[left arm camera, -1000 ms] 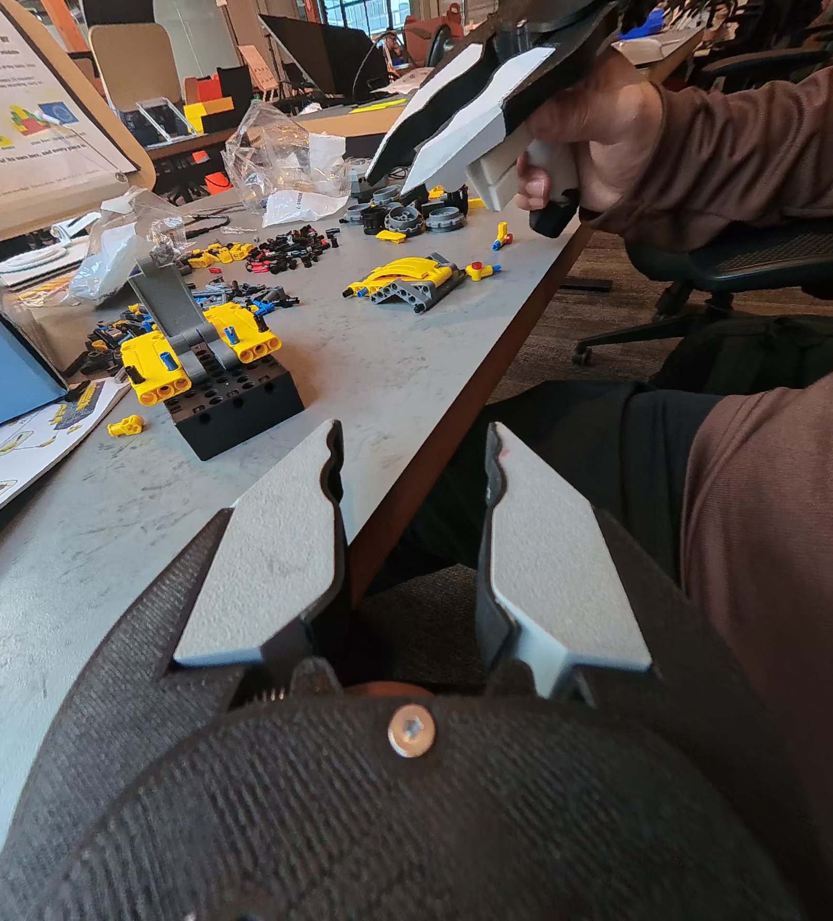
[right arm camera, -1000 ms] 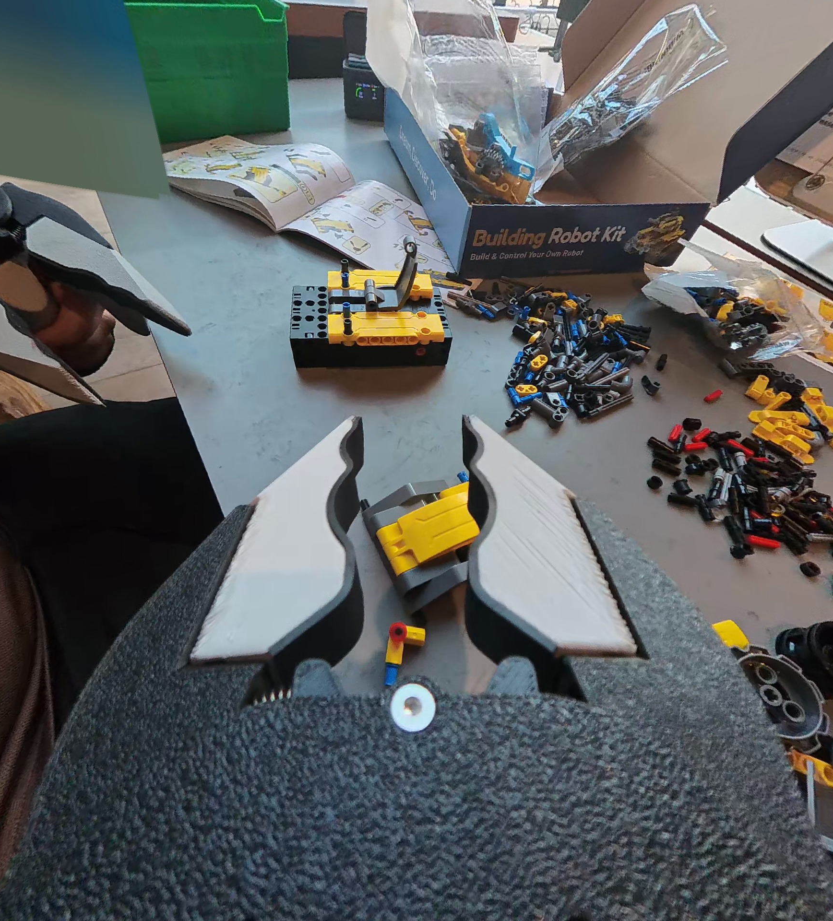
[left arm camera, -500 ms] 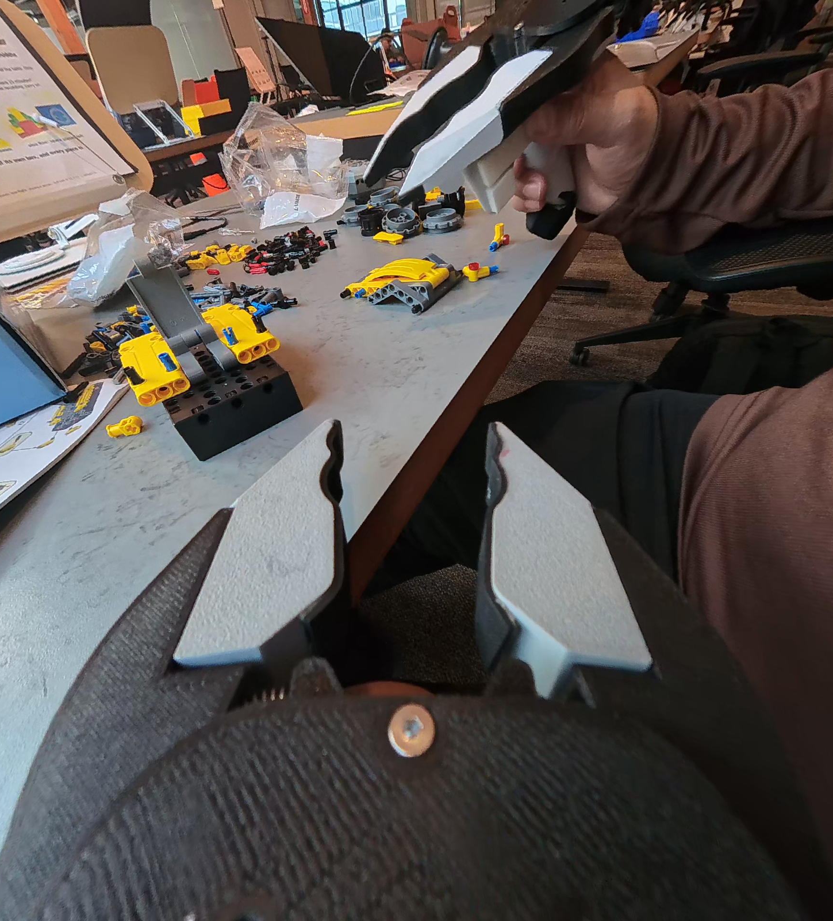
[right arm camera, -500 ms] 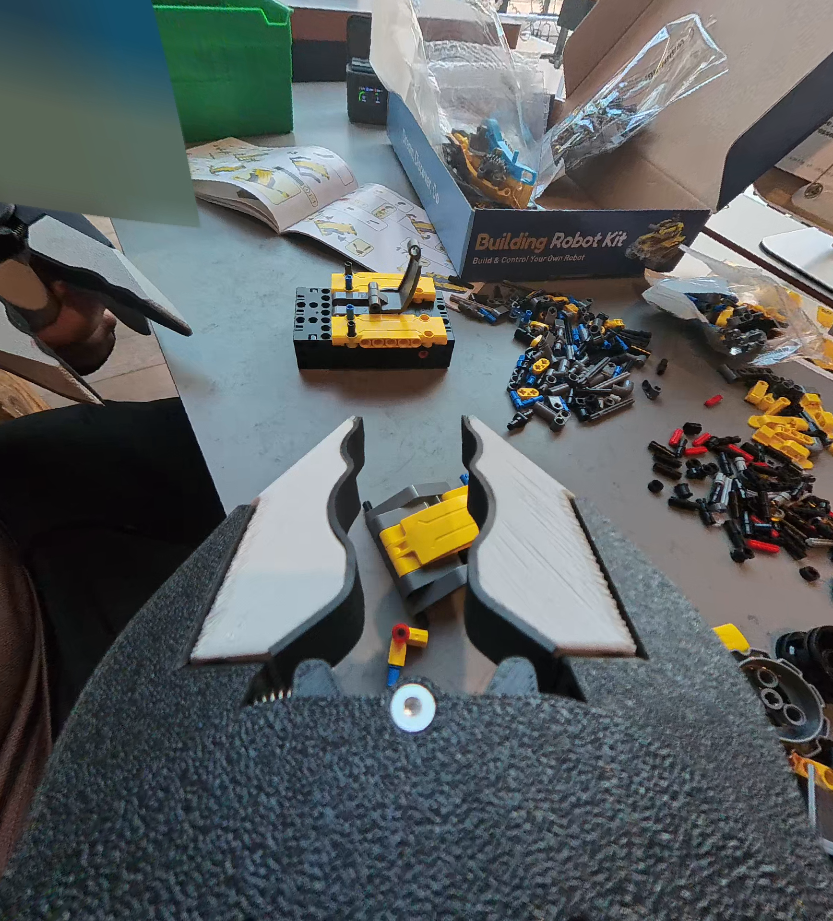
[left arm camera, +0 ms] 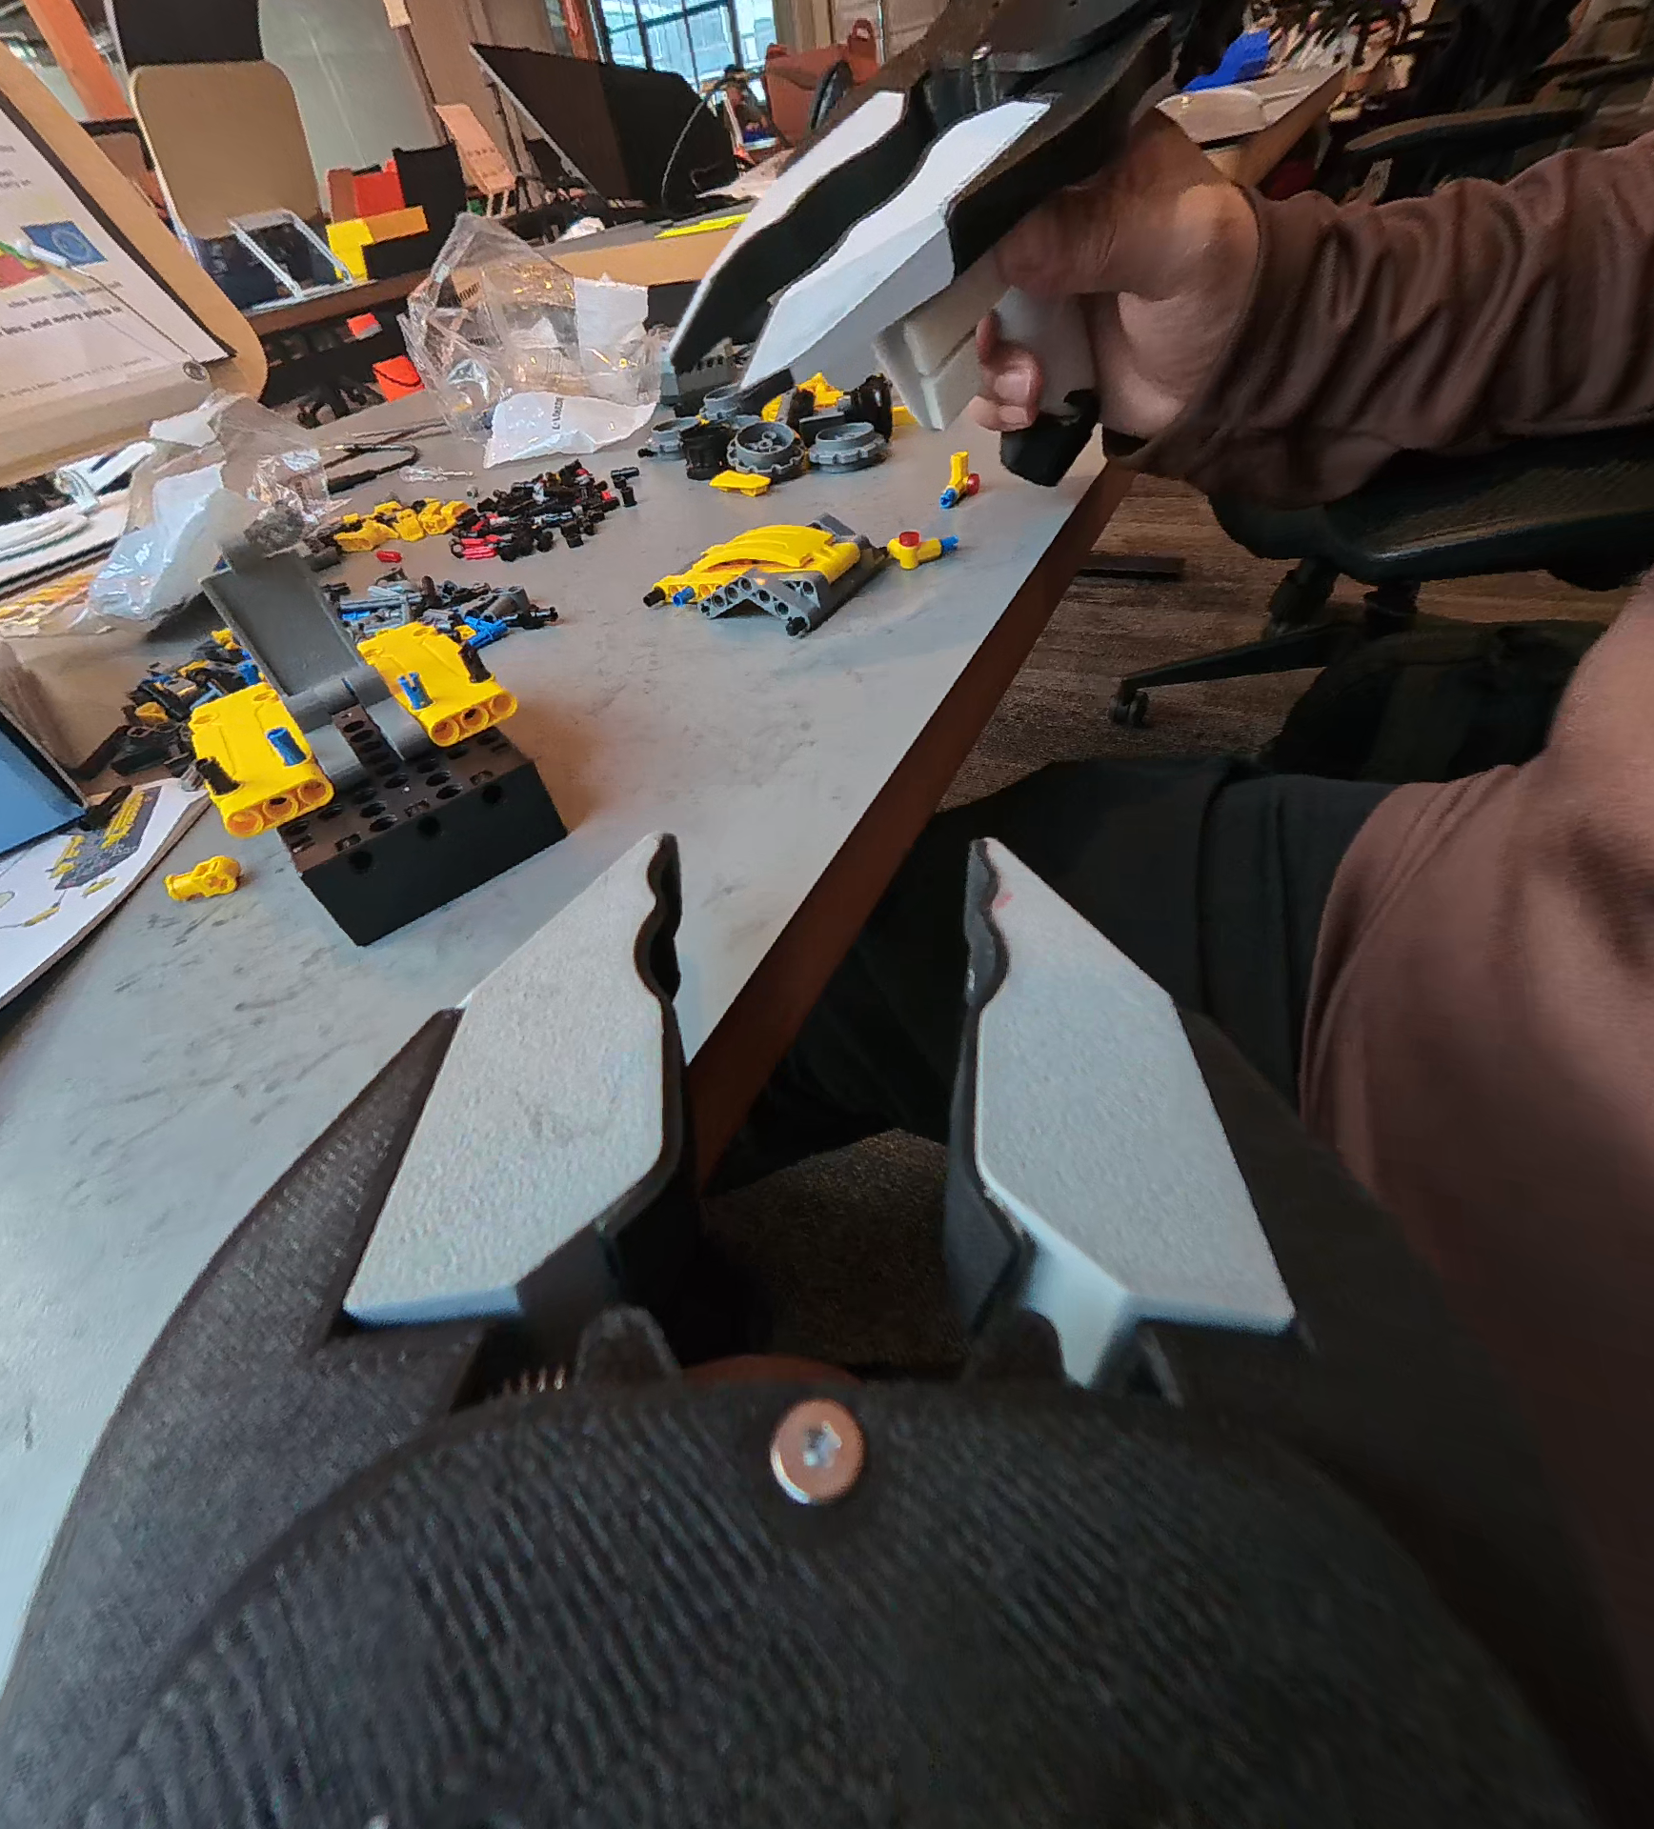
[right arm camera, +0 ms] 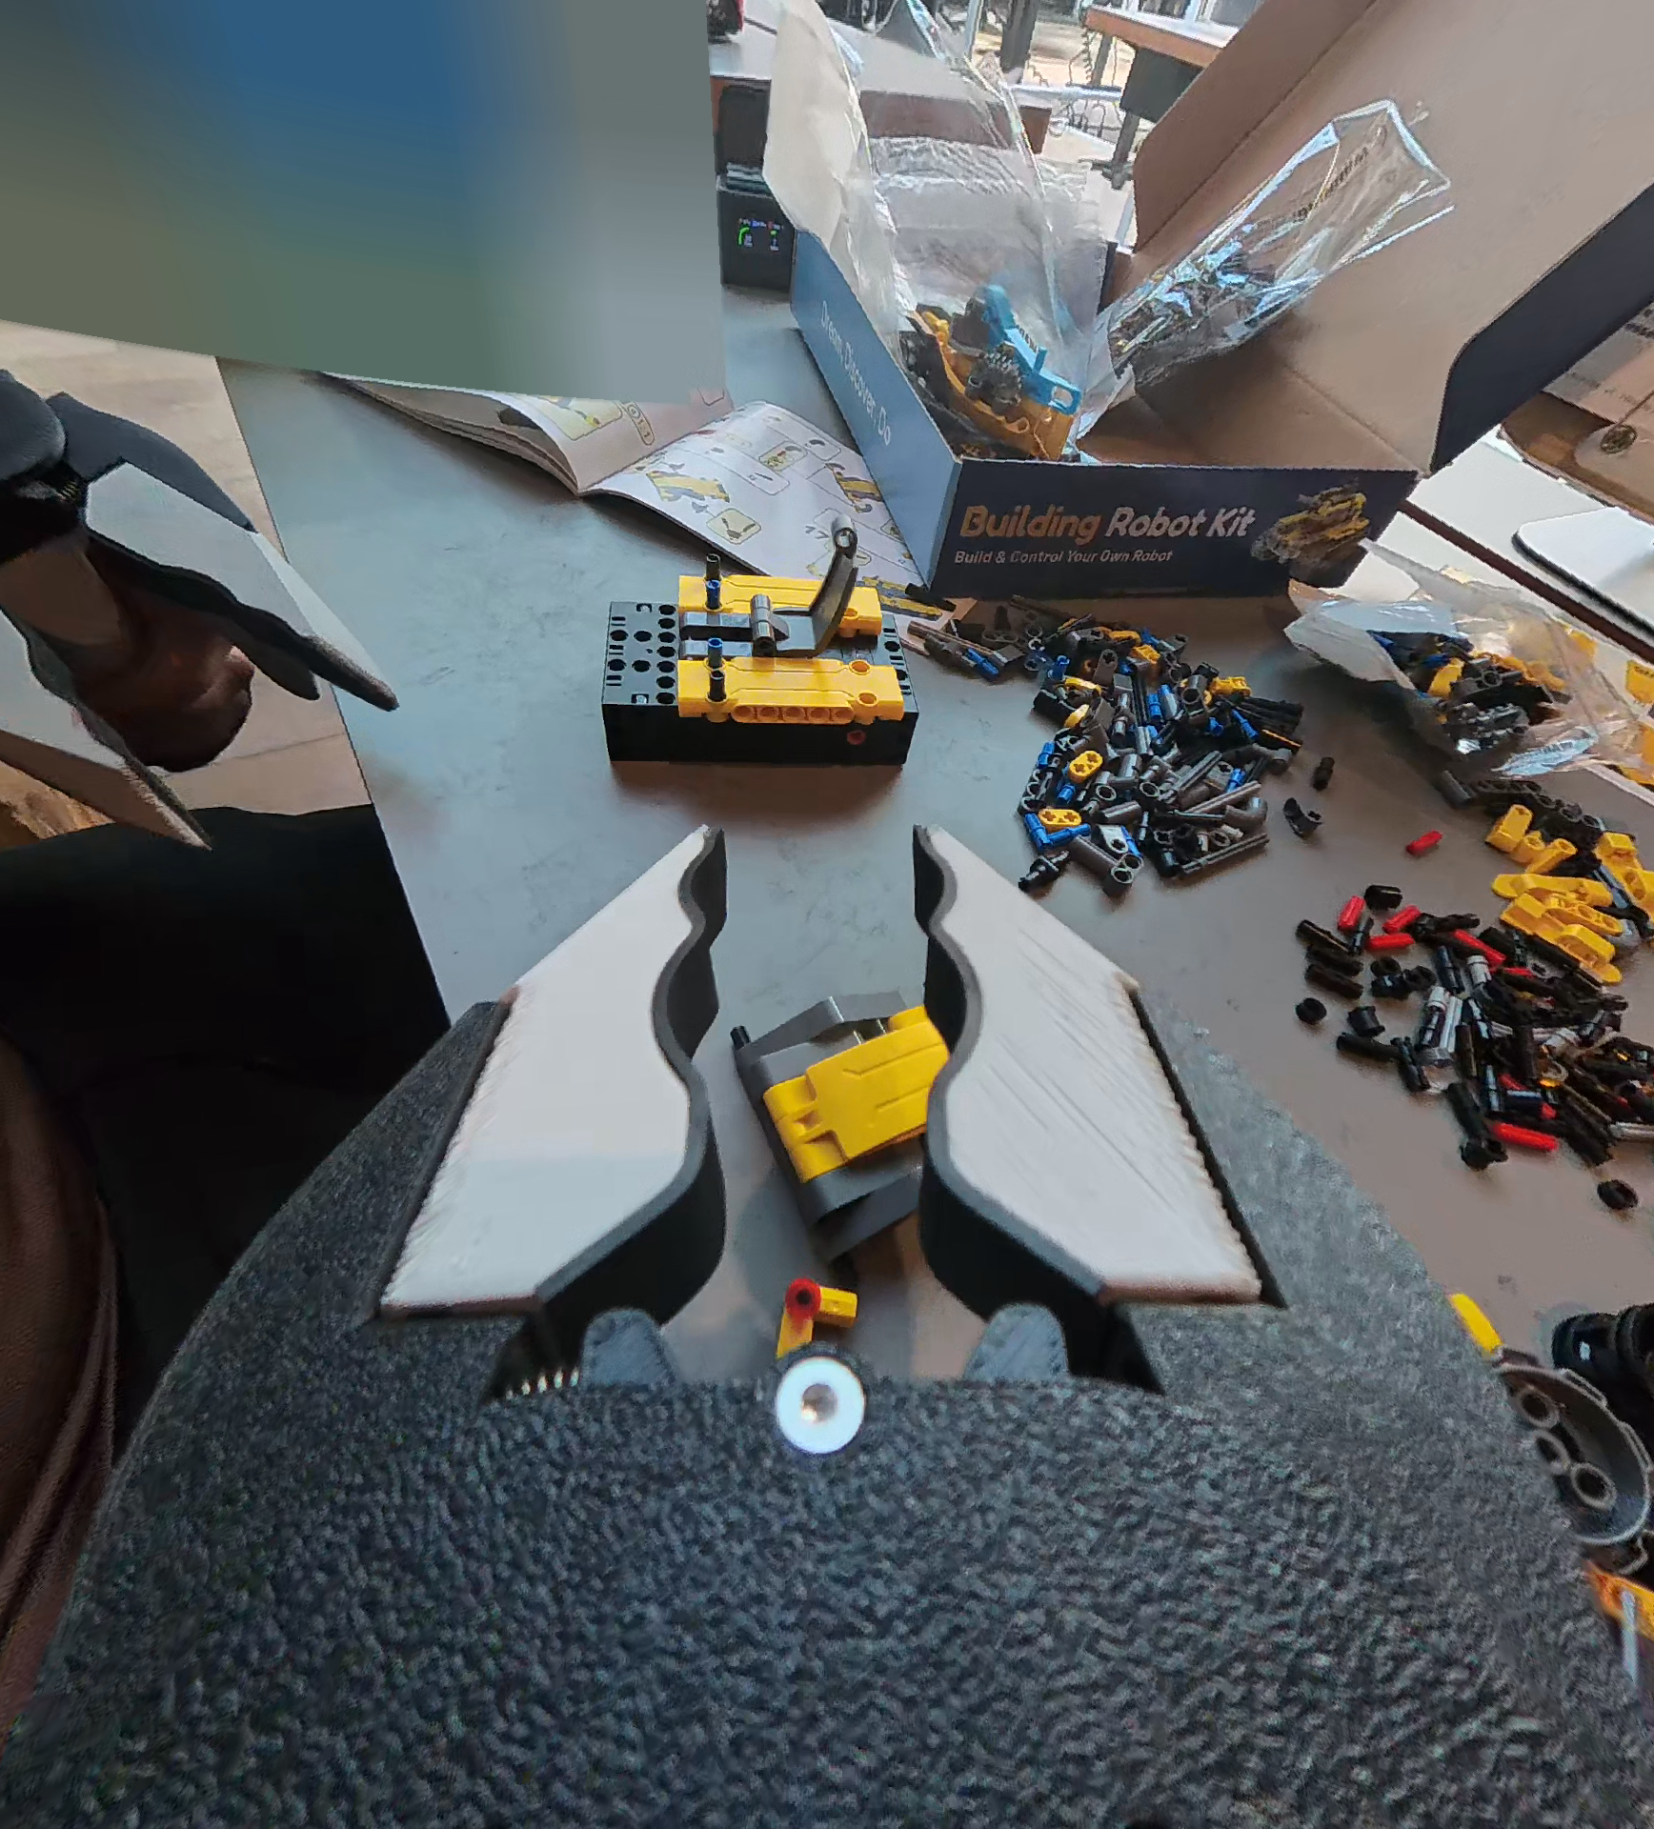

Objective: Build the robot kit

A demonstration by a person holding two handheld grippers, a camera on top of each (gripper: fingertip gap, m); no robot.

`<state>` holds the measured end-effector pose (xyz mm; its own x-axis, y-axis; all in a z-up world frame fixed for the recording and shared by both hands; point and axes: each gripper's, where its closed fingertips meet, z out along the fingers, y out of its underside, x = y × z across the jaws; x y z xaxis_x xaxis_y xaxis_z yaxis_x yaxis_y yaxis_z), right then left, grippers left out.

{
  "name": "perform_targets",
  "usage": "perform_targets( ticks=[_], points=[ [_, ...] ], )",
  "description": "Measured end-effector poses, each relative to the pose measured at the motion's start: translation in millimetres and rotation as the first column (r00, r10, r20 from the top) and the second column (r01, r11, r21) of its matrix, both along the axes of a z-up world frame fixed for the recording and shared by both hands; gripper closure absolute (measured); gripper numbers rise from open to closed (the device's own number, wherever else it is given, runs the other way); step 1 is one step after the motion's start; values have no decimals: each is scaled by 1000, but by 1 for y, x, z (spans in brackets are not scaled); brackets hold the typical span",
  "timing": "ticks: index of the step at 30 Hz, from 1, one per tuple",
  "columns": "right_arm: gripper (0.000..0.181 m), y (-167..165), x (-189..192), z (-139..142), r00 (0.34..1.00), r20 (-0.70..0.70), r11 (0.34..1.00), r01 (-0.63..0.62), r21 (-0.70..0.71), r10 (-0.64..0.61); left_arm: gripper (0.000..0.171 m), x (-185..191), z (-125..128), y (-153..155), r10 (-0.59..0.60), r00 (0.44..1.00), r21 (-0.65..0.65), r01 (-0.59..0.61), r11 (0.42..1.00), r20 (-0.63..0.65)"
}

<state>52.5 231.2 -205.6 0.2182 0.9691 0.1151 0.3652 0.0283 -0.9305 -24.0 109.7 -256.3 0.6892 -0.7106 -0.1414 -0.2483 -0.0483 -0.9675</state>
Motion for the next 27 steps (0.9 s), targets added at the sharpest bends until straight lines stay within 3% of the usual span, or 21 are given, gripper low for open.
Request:
perform_targets(
  ticks=[6,15,20,27],
  points=[
    [145,1,-4,3,1000,-16,1000,-8,13,8,116,7,-3,-2,-29,999,2,29,1000,-24],
    [146,10,-16,23,996,-89,999,14,38,-11,116,7,1,-1,-53,997,-5,53,999,50],
    [146,12,-26,18,998,-69,999,-6,36,9,116,5,4,1,-62,996,-4,62,998,63],
    [146,12,-29,34,995,-90,995,-33,91,41,115,18,27,5,-94,994,52,91,994,56]
  ],
)
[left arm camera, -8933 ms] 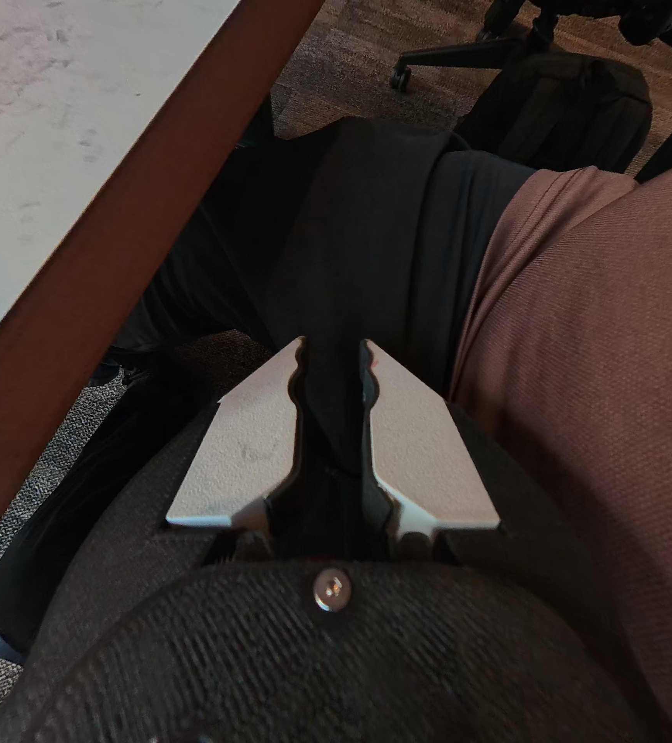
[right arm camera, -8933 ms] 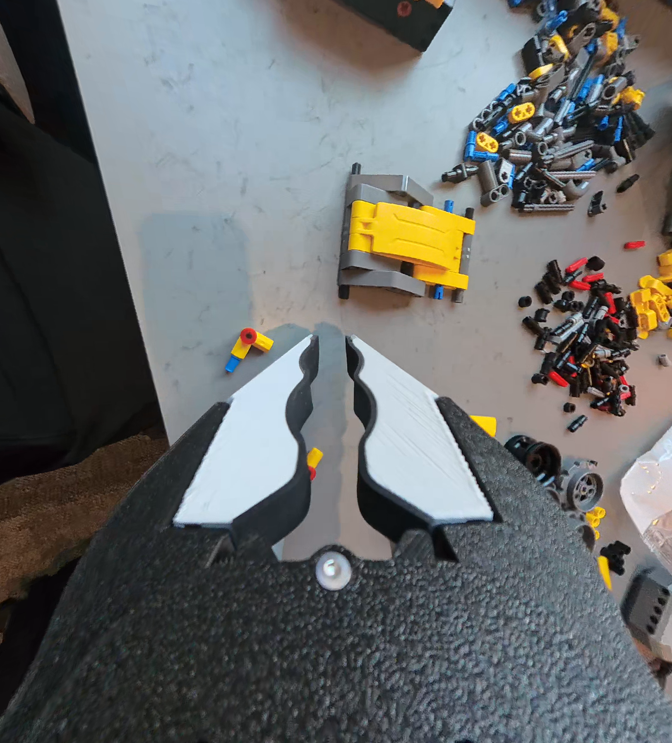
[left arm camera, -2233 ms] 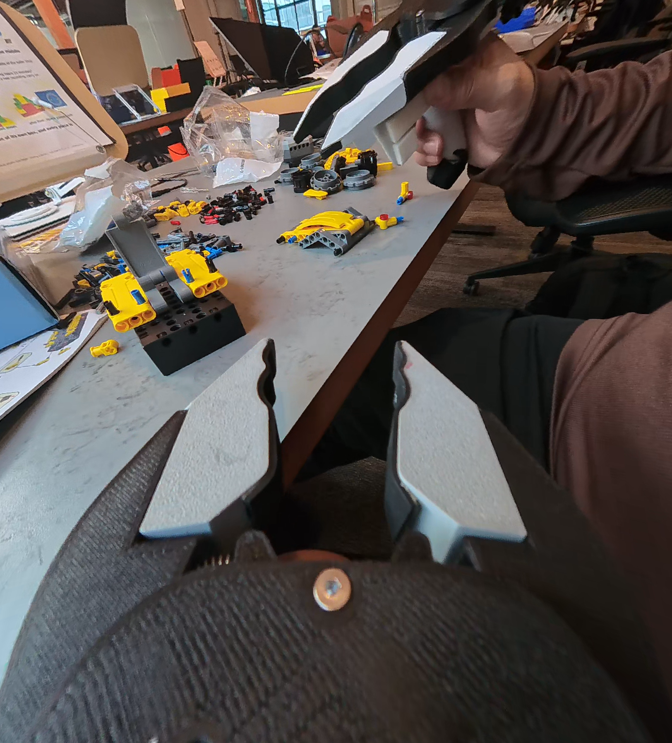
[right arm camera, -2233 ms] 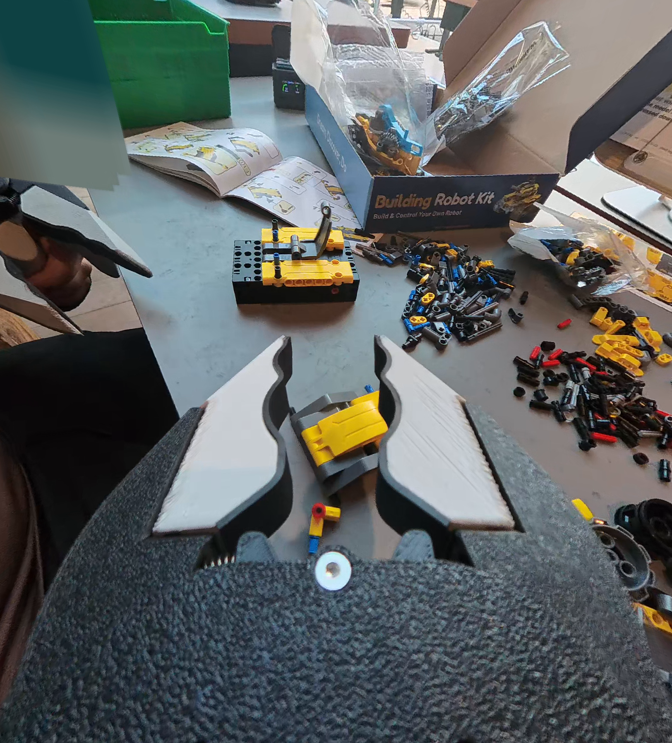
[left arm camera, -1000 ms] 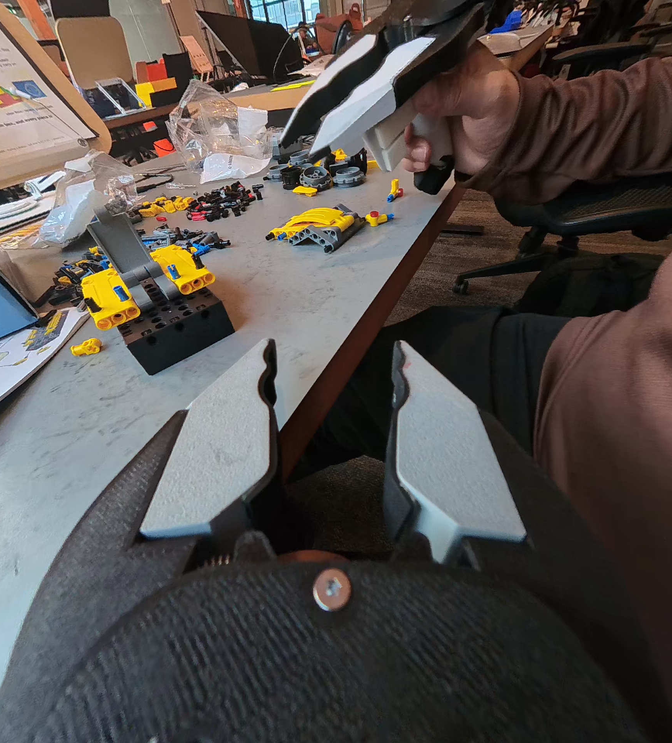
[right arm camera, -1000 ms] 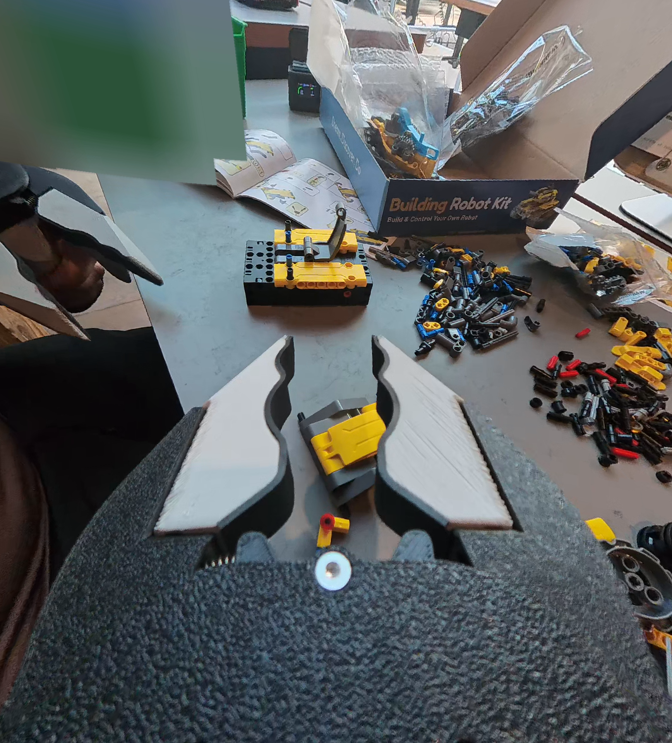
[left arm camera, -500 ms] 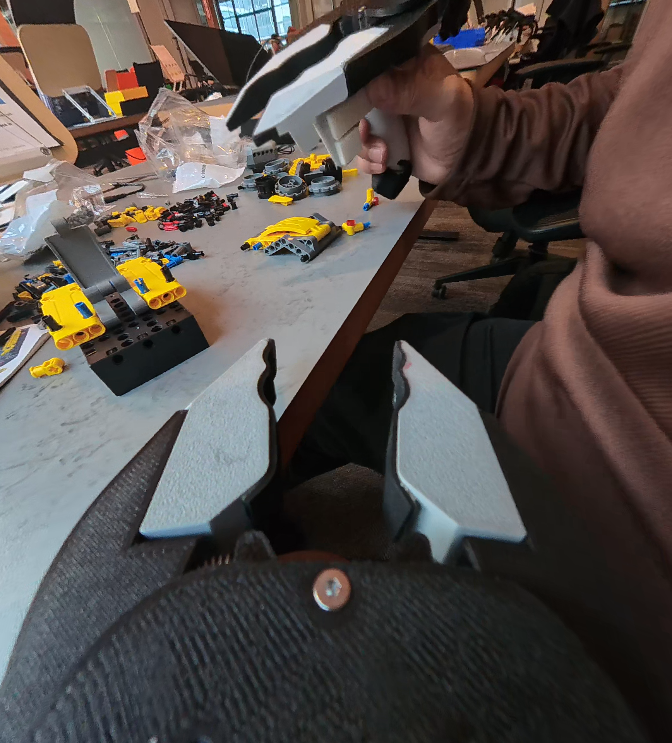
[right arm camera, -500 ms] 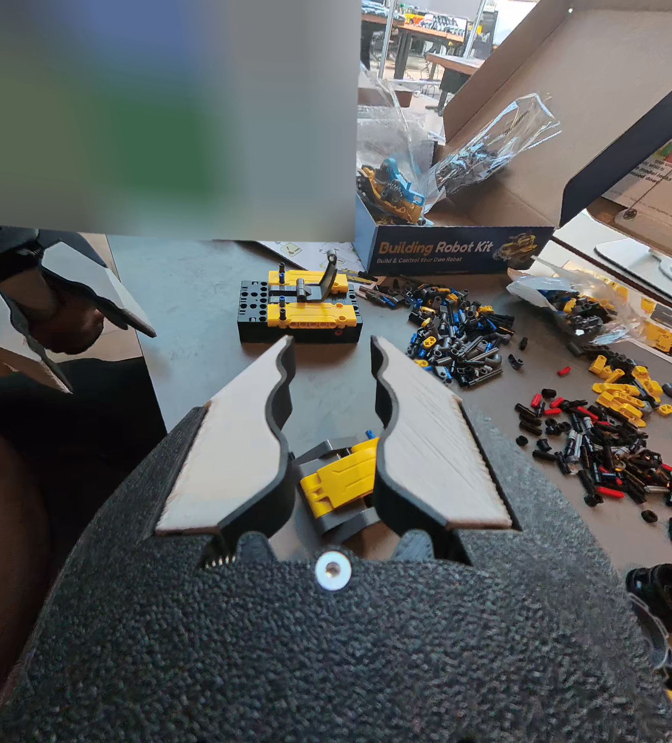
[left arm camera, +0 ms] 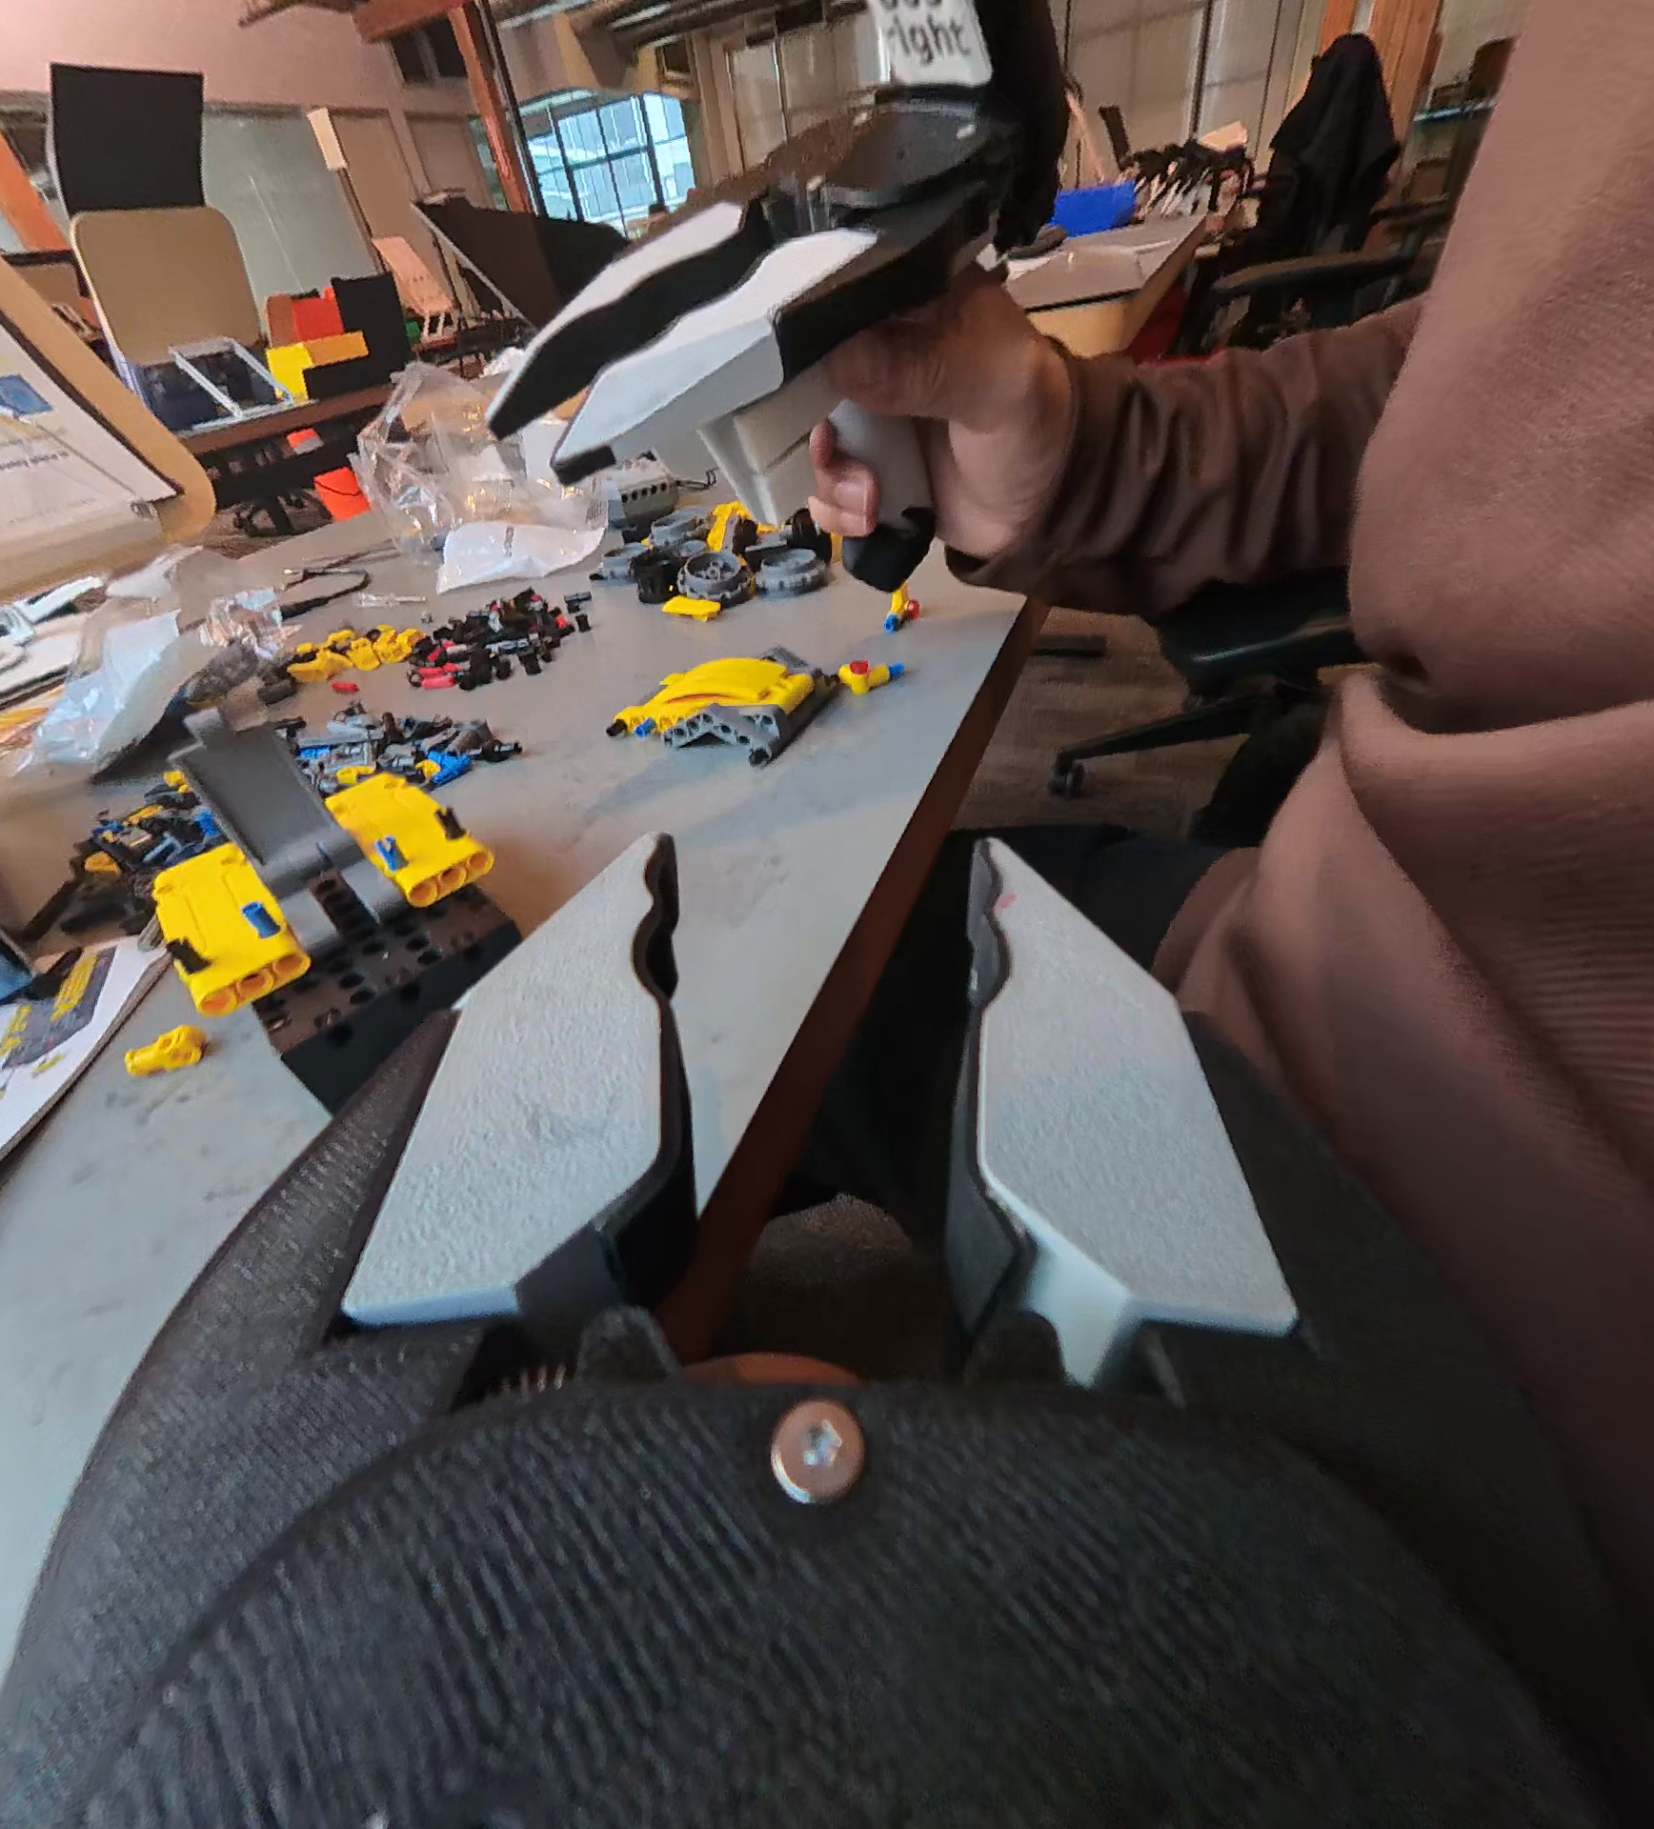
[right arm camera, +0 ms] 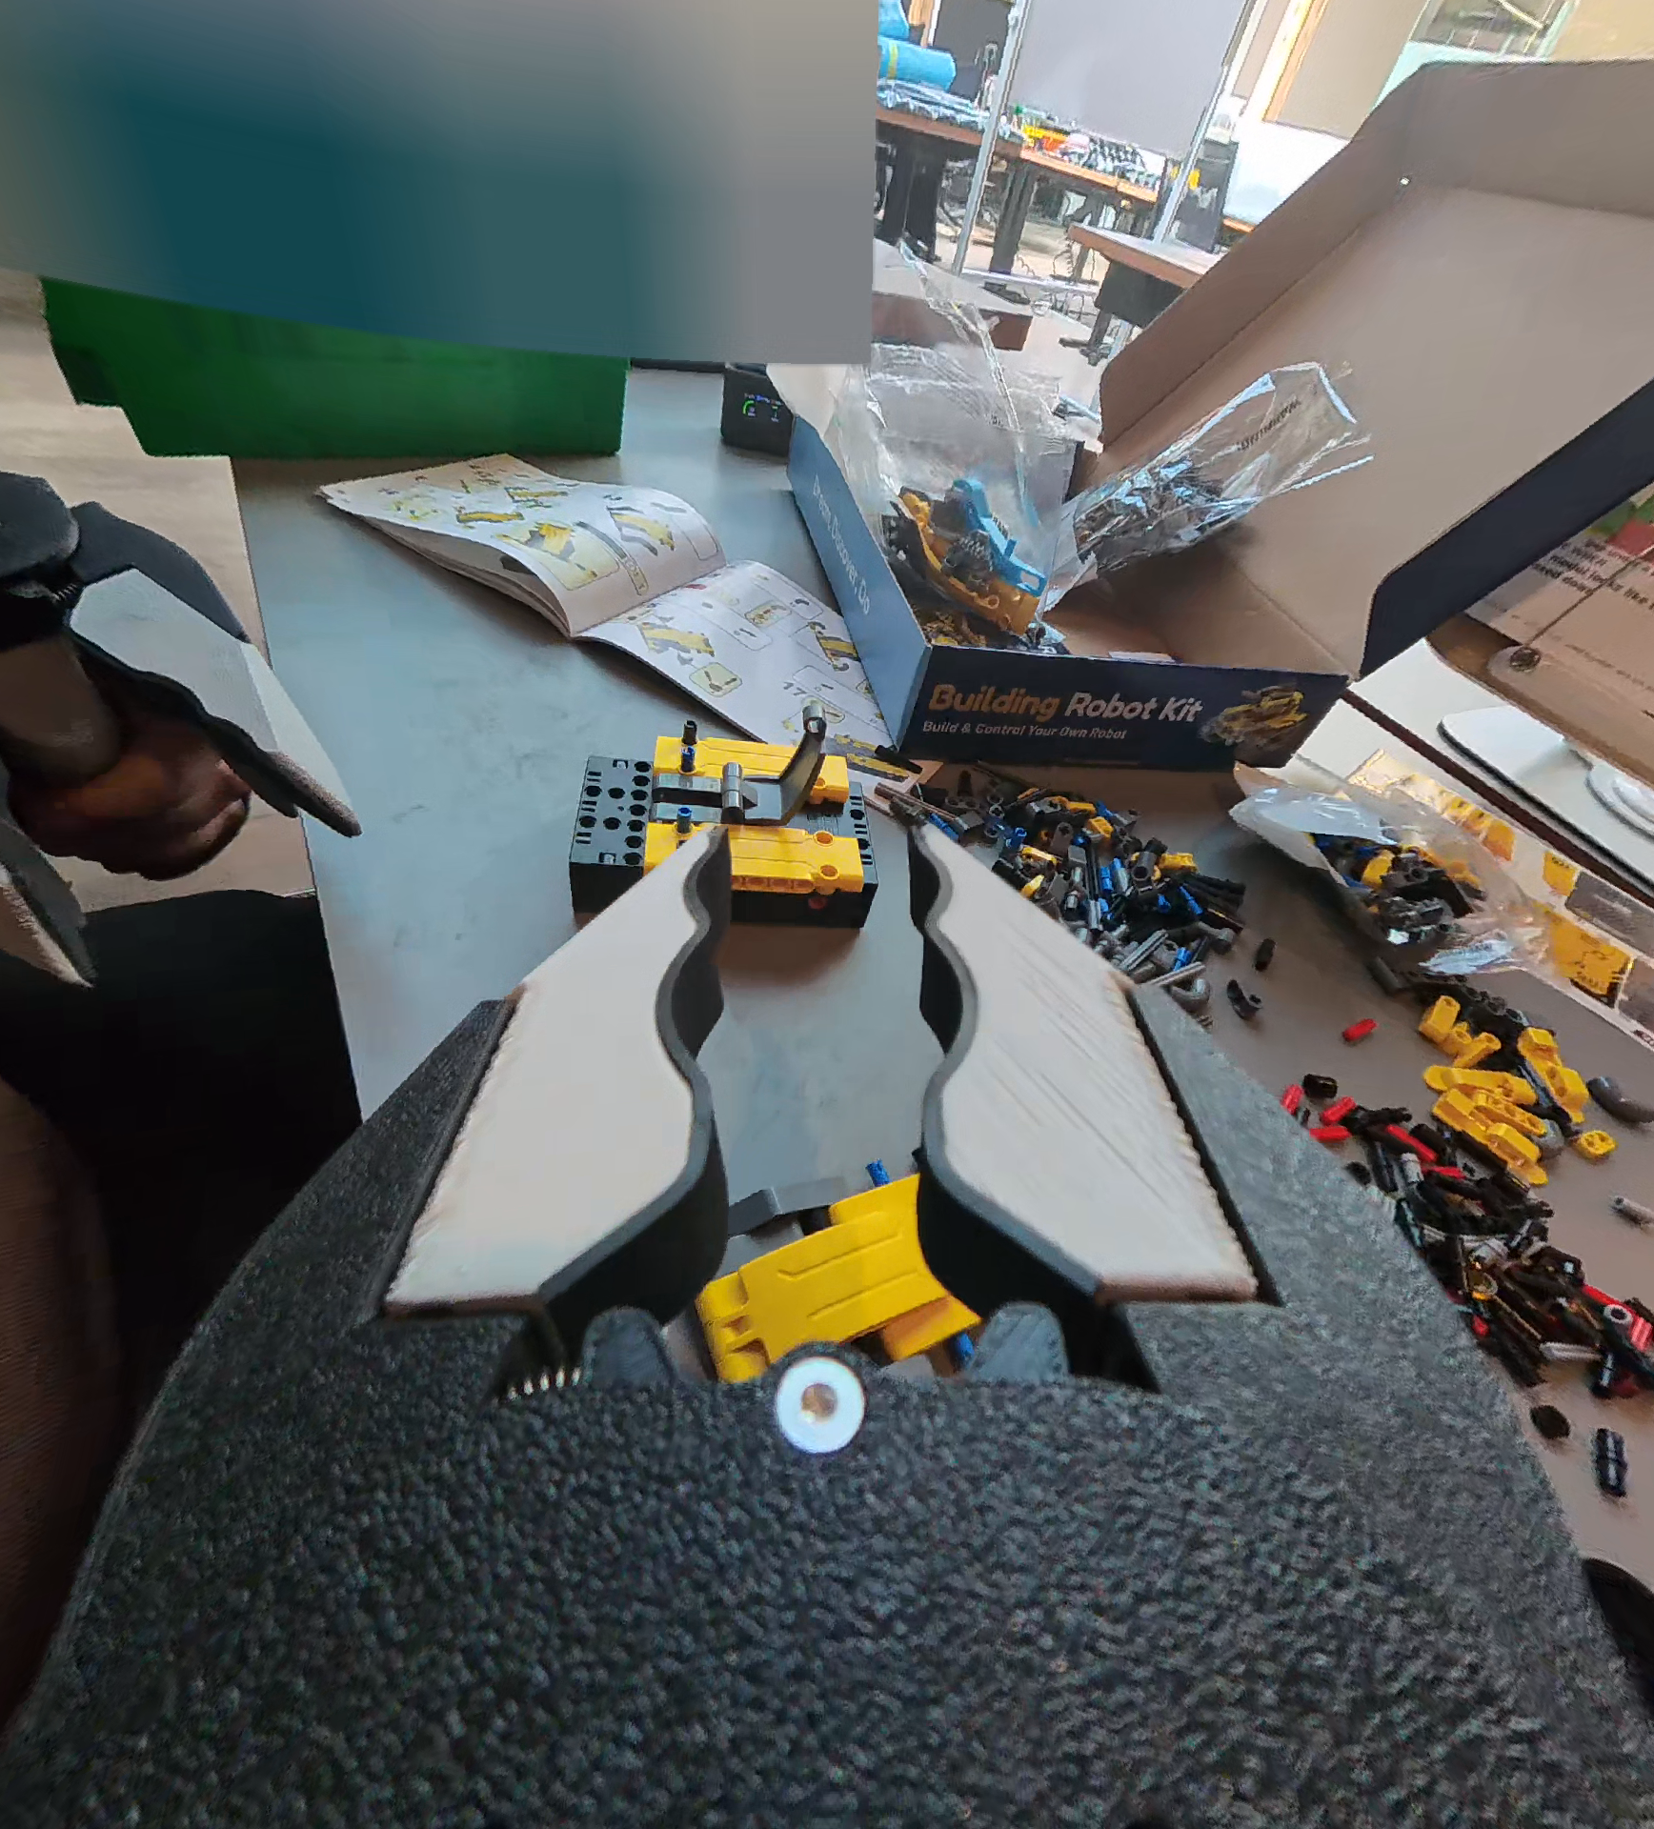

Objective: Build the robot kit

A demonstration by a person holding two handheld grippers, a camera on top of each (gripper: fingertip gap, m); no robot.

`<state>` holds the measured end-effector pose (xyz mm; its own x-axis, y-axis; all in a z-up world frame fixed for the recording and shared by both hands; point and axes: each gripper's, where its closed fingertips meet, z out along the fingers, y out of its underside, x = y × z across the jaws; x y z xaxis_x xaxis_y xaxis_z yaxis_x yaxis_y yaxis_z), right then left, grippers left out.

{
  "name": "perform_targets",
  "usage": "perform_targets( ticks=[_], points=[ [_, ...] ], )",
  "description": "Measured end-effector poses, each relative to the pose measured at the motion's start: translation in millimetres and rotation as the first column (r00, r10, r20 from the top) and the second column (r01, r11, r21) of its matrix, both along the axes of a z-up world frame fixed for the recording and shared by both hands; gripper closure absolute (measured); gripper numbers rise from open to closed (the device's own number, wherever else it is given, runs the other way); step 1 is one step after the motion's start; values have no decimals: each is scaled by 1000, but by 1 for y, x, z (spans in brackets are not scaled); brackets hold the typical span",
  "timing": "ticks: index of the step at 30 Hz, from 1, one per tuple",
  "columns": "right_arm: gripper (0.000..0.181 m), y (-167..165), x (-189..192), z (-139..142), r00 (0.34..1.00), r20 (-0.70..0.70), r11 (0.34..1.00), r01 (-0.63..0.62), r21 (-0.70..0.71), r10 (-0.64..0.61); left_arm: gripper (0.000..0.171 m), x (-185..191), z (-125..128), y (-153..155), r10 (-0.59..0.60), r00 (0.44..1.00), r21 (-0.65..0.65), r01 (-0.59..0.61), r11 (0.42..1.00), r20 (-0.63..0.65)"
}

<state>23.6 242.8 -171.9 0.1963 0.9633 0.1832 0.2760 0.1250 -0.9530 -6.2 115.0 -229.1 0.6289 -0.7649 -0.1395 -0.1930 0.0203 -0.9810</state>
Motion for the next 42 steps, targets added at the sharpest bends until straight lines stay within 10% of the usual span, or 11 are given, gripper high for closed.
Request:
perform_targets(
  ticks=[23,30,42],
  points=[
    [152,37,66,21,984,-125,986,112,-125,-128,117,22,1,7,-28,999,-41,29,999,25],
    [151,23,56,26,990,-124,991,54,-122,-69,114,88,54,2,-251,967,0,252,968,38],
    [151,21,111,31,981,-150,982,96,-165,-121,115,147,39,0,-362,923,-130,377,917,128]
  ],
)
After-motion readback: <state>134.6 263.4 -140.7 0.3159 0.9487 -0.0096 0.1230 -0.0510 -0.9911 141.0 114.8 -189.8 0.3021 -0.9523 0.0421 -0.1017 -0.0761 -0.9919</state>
